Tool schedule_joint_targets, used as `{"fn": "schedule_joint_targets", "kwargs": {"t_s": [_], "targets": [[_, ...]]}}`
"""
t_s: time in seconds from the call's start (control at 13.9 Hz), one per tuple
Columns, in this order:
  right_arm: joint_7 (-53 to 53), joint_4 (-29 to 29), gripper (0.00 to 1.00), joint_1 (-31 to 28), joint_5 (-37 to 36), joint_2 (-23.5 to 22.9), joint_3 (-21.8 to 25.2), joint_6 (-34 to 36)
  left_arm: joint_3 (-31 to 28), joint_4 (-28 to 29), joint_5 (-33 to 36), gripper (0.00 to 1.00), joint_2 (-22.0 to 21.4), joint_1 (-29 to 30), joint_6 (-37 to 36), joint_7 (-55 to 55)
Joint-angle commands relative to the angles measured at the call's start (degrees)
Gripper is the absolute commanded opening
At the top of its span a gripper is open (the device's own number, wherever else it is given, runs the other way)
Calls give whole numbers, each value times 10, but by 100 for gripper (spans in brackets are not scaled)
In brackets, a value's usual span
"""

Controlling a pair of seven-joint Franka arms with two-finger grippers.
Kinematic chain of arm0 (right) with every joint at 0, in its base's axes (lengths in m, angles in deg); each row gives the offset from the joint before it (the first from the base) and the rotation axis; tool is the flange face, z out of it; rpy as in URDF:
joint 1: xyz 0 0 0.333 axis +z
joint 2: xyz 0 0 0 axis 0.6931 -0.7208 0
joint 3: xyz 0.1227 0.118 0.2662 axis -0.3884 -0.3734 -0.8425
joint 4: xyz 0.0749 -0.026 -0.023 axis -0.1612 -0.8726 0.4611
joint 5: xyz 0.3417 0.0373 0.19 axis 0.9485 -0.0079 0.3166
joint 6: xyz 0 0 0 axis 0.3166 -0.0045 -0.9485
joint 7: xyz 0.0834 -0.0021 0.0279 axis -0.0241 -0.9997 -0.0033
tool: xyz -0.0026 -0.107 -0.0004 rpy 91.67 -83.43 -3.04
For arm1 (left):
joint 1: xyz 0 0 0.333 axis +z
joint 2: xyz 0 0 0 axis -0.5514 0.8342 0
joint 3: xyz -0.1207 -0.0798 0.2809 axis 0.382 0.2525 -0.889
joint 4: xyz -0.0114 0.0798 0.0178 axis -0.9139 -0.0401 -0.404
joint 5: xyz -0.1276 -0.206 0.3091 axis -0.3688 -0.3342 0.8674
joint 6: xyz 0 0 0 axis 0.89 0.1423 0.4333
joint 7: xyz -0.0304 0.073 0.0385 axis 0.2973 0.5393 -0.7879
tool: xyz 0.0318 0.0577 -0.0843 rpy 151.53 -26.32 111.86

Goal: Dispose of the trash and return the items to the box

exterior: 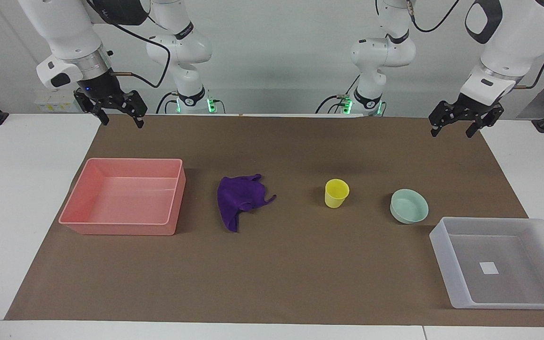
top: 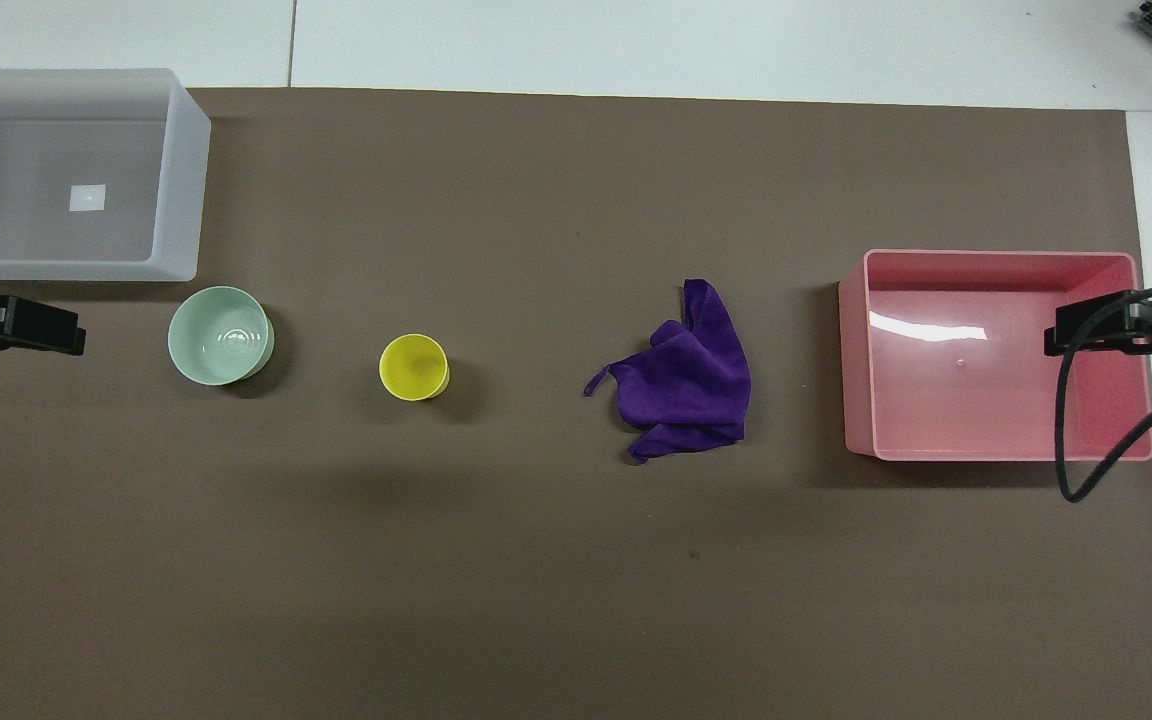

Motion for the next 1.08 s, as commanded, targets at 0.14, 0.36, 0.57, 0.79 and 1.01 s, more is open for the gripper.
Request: {"fn": "schedule_joint_targets", "kwargs": {"t_s": [0.14,0.36,0.57,0.79,1.01], "targets": [[-11,-8,100,-7,9,8,-3,-3,-4,21,11,100,-19,-5,15,-11],[-11,-8,100,-7,9,8,-3,-3,-3,20,11,100,-19,-8,6,-11],[-11,-8,100,-7,9,8,-2,-3,-4,23,11,100,-19,-7,16,-12],[-11,-8,100,-7,10,8,-3,-3,-4,33,11,100,-19,-6,41,-10],[-11,-8,100,-7,10,8,-3,-3,-4,68,11,100,-19,-2,88,-9]]}}
